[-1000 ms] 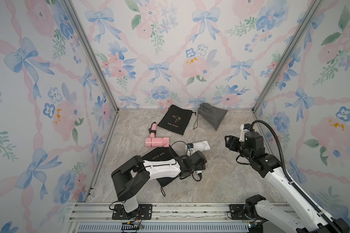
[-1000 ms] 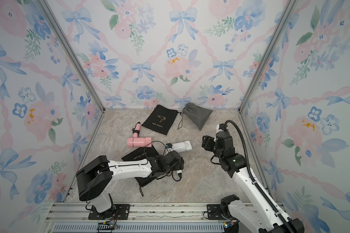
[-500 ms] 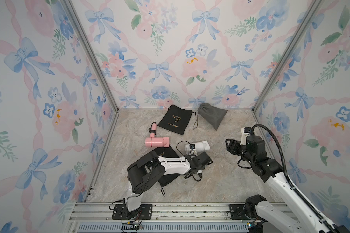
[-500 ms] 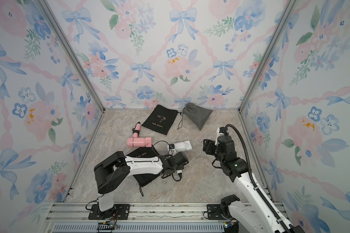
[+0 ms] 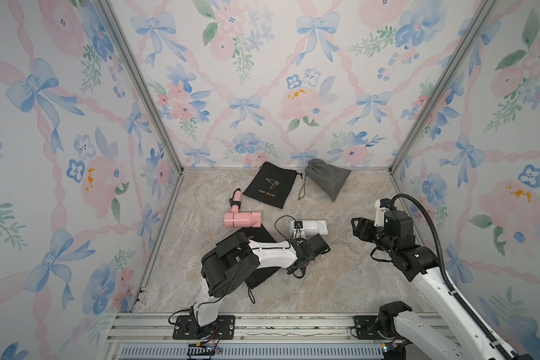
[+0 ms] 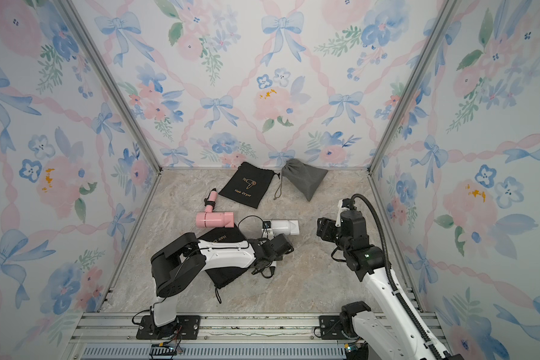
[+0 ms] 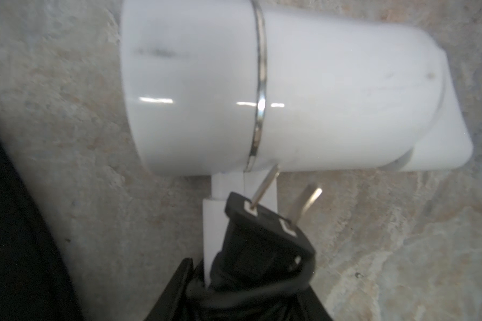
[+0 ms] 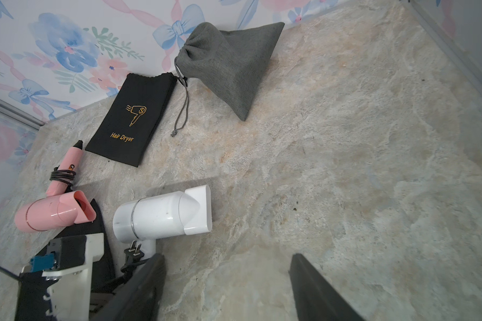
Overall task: Pack away hair dryers
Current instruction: Pick up the hair dryer from the center of the board.
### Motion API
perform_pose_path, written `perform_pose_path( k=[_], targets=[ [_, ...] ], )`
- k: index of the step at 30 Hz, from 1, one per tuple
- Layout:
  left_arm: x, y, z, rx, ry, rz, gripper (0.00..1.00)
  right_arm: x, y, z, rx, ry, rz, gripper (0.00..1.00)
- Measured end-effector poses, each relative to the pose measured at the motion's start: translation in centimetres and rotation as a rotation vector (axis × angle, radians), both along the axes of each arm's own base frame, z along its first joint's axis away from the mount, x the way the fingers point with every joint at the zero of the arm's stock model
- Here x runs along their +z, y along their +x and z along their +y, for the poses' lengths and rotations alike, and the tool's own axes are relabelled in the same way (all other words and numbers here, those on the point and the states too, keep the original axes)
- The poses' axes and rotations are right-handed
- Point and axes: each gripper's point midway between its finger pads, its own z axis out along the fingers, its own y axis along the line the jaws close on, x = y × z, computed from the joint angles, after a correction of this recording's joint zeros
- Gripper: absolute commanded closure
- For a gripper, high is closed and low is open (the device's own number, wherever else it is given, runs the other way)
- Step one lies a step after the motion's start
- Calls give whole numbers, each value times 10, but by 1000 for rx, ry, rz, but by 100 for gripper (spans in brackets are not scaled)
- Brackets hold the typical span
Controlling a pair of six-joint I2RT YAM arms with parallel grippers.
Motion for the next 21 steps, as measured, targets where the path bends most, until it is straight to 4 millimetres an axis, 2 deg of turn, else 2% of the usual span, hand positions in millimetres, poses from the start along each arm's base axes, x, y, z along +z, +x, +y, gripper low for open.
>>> perform_pose_path(
  k=[4,6,11,13,16,18,21],
  targets=[
    [24,3,4,-97,80,-59,68,-3,-2,-4,5,-19,20,26],
    [47,6,4,-163,107,-109,68,-1,-2,-6,7,-28,28,27],
    [119,14,-2,-336,127,-290,67,14,11,-11,13,-31,21,26],
    [138,18,0,-390,145,-351,66,22,16,-11,25,-19,12,26],
    [155,24,5,-462,185,-423,67,37,24,-11,58,9,-9,25],
    [161,27,8,-512,210,-457,70,49,29,-10,85,30,-28,25],
    [169,35,10,-578,247,-504,69,70,37,-4,151,68,-71,23]
  ],
)
